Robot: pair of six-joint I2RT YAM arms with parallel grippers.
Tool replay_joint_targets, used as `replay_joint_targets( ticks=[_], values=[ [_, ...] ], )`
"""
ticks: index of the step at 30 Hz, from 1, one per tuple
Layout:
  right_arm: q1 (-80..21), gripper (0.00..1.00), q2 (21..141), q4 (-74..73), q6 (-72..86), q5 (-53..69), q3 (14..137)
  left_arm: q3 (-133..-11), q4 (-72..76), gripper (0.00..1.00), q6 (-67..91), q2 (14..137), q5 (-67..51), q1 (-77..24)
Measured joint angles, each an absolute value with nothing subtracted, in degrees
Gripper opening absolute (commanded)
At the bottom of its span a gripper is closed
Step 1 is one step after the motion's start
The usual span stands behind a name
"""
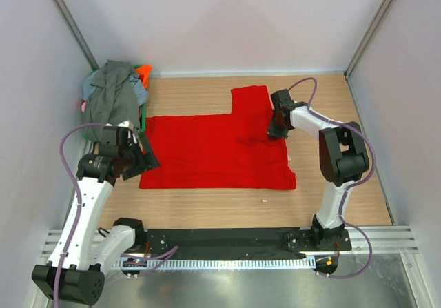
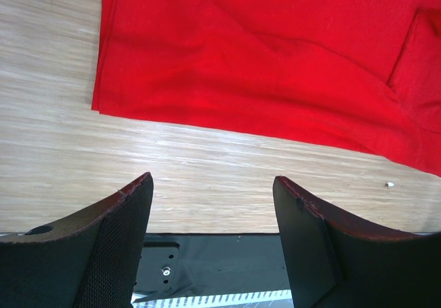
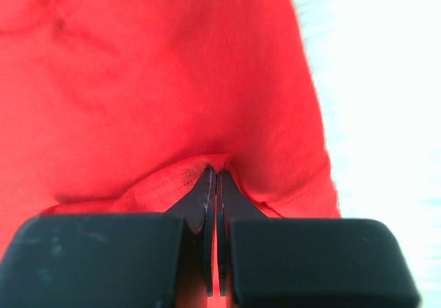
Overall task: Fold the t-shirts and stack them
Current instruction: Fold the tshirt
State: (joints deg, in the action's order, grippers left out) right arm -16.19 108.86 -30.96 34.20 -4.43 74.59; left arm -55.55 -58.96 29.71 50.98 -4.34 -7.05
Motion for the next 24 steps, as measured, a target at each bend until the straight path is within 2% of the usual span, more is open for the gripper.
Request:
replay_joint_targets(
  ticks=[4, 6, 7, 8, 11, 14, 17, 24],
  values=[
    [-15.6, 0.01, 109.8, -31.1, 34.0, -4.1, 76.3, -55.5, -59.0, 0.71, 29.7, 51.0, -4.3, -7.0],
    [-15.6, 0.15, 109.9, -31.2, 33.9, -3.6, 77.3, -55.5, -59.0, 0.71, 29.7, 51.0, -4.3, -7.0],
    [-15.6, 0.27, 110.0, -31.4, 33.8, -3.5, 78.0, -55.4, -59.0, 0.71, 29.7, 51.0, -4.3, -7.0],
    [-15.6, 0.64, 110.2, -31.6, 33.9, -3.5, 78.6, -55.4, -59.0, 0.71, 29.7, 51.0, -4.3, -7.1],
    [-15.5, 0.95, 110.3, -32.1, 33.2, -3.7, 80.3, -55.4, -59.0, 0.71, 29.7, 51.3, -4.3, -7.0],
    [-15.5, 1.00, 110.0, -32.6, 32.6, -4.7, 80.6, -55.3, -59.0, 0.71, 29.8, 51.3, -4.3, -7.1],
    [-14.7, 1.00, 106.6, -32.6, 32.6, -5.3, 77.0, -55.3, -59.0, 0.71, 29.8, 51.8, -4.1, -7.0],
    [-6.6, 1.00, 88.2, -31.9, 32.9, -2.0, 59.5, -55.2, -58.9, 0.70, 32.4, 54.6, -2.2, -7.1]
  ],
)
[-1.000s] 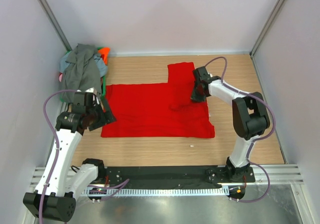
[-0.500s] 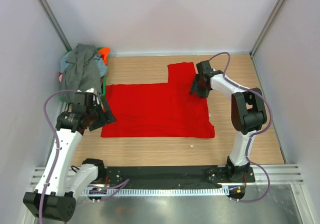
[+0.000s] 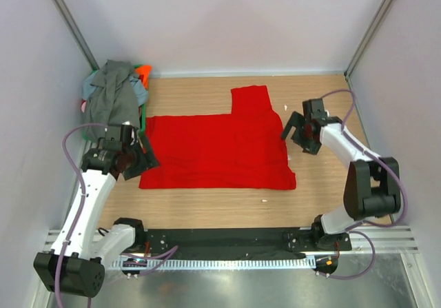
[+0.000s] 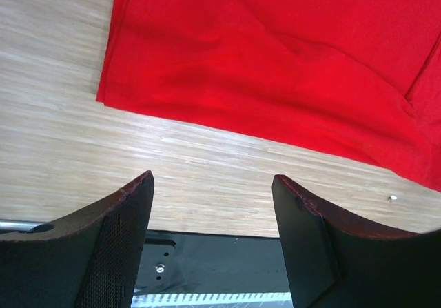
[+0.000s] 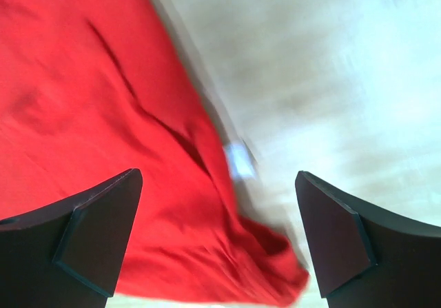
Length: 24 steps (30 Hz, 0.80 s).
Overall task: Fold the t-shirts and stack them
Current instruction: Fold the tshirt
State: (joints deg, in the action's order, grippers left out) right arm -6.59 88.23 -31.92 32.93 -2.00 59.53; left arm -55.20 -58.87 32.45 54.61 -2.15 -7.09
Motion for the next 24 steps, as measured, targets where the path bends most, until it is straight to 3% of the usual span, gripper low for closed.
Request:
replay_joint_targets(
  ticks=[6, 9, 12, 13, 14, 19, 24],
  values=[
    [-6.8, 0.98, 81.4, -30.3, 34.6, 3.2, 45.5, -51.8, -57.1, 0.67, 38.2, 55.8, -1.0, -10.7],
    [-7.0, 0.78, 81.7, -28.9, 35.1, 5.5, 42.4, -50.0, -54.8, 0.64, 40.6, 58.2, -0.8, -11.9],
    [-6.9, 0.34, 82.7, -25.3, 35.9, 7.7, 41.8, -46.3, -50.7, 0.59, 43.4, 61.3, -0.4, -12.3],
    [-6.9, 0.13, 83.6, -24.5, 36.1, 8.3, 41.7, -44.8, -49.0, 0.58, 44.3, 62.5, -0.4, -12.5],
    [-6.9, 0.05, 84.4, -23.6, 36.3, 8.3, 41.6, -43.5, -47.8, 0.57, 44.9, 63.4, -0.4, -12.7],
    [-6.3, 0.01, 85.6, -25.7, 36.0, 5.6, 43.7, -38.1, -42.4, 0.58, 47.4, 69.5, 0.7, -13.3],
    [-5.2, 0.04, 82.1, -33.1, 35.0, -10.7, 48.6, -37.1, -38.8, 0.60, 49.0, 73.5, 3.0, -16.2]
  ],
)
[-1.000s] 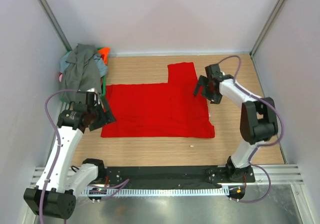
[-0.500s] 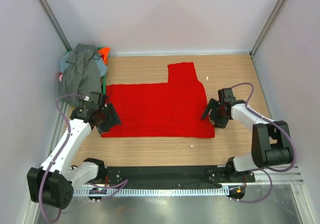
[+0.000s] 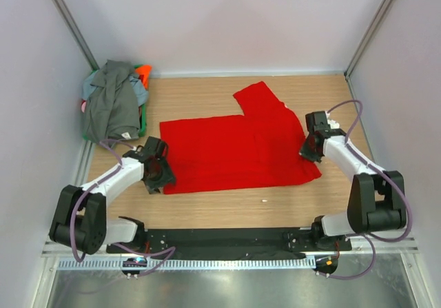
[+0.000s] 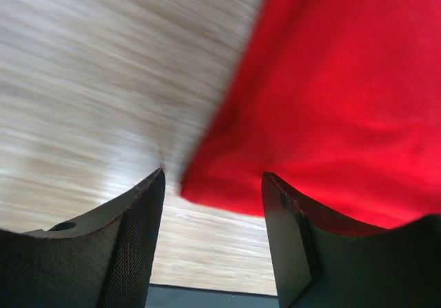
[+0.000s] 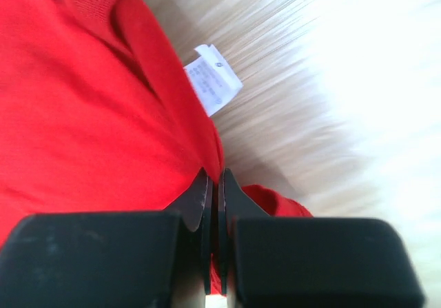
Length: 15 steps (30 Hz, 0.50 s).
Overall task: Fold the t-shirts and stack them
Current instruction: Fold the tshirt
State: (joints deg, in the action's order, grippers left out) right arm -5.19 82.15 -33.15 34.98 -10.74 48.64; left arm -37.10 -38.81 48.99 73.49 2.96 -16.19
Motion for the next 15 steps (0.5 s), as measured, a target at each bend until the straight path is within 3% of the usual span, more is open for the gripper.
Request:
replay_joint_targets(
  ticks=[2, 3, 6, 8, 15],
  values=[
    [-4.3, 0.30, 79.8, -34.9, 34.6, -14.8, 49.8, -37.1, -37.7, 0.60, 49.5, 74.7, 3.6, -18.1],
    [-3.8, 0.62, 78.9, -35.6, 34.5, -16.4, 50.2, -37.3, -37.6, 0.60, 49.6, 75.2, 4.2, -19.3],
    [-2.9, 0.92, 78.3, -36.8, 33.8, -19.3, 50.5, -37.8, -37.2, 0.59, 50.1, 76.0, 5.6, -22.0],
    [-2.9, 1.00, 78.5, -37.7, 33.3, -20.0, 50.2, -38.0, -37.0, 0.57, 50.6, 76.2, 6.3, -23.5],
    [-2.9, 1.00, 76.8, -42.5, 33.0, -21.6, 50.8, -32.9, -38.4, 0.55, 54.0, 67.5, 6.6, -29.0]
  ],
)
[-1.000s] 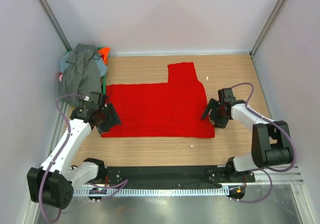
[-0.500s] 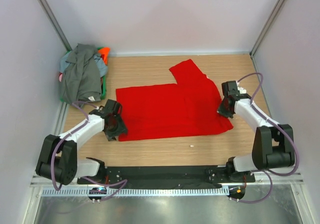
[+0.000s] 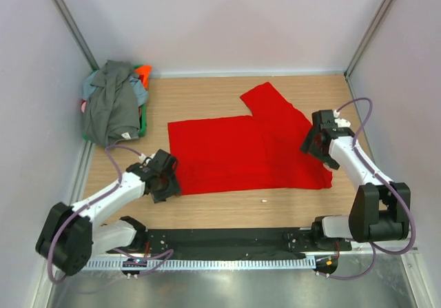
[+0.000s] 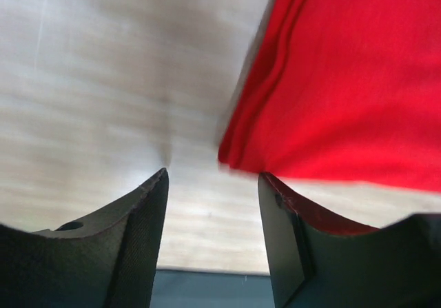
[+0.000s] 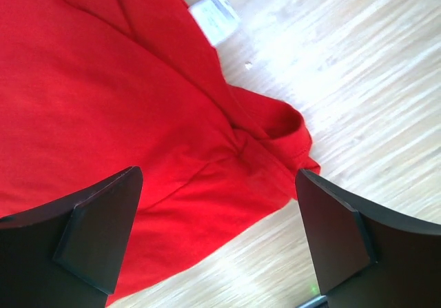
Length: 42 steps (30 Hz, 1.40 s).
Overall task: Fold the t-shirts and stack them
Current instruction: Fold the tshirt
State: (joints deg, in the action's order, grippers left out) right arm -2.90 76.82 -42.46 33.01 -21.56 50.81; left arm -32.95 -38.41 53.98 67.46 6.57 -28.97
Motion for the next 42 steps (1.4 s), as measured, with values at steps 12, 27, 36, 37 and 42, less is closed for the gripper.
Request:
replay_joint_targets(
  ticks=[12, 27, 36, 37, 42],
  values=[
    [-2.9, 1.00, 98.3, -37.9, 27.3, -3.6, 86.3, -58.2, -57.7, 1.00, 48.3, 50.3, 12.8, -32.9],
    [-2.7, 1.00, 151.9, -25.2, 27.9, 11.2, 137.7, -55.9, -57.0, 0.98, 35.2, 41.3, 16.9, -32.1],
    [-2.5, 0.93, 160.3, -15.3, 32.2, 10.2, 147.0, -55.9, -56.9, 0.98, 35.3, 41.2, 17.0, -32.1],
    [-2.5, 0.90, 160.5, -15.1, 32.2, 10.2, 147.3, -55.9, -56.9, 0.98, 35.3, 41.2, 17.0, -32.1],
    [-2.9, 0.80, 160.7, -15.2, 32.2, 11.4, 147.3, -55.9, -56.9, 0.97, 35.3, 41.2, 17.0, -31.2]
  ],
)
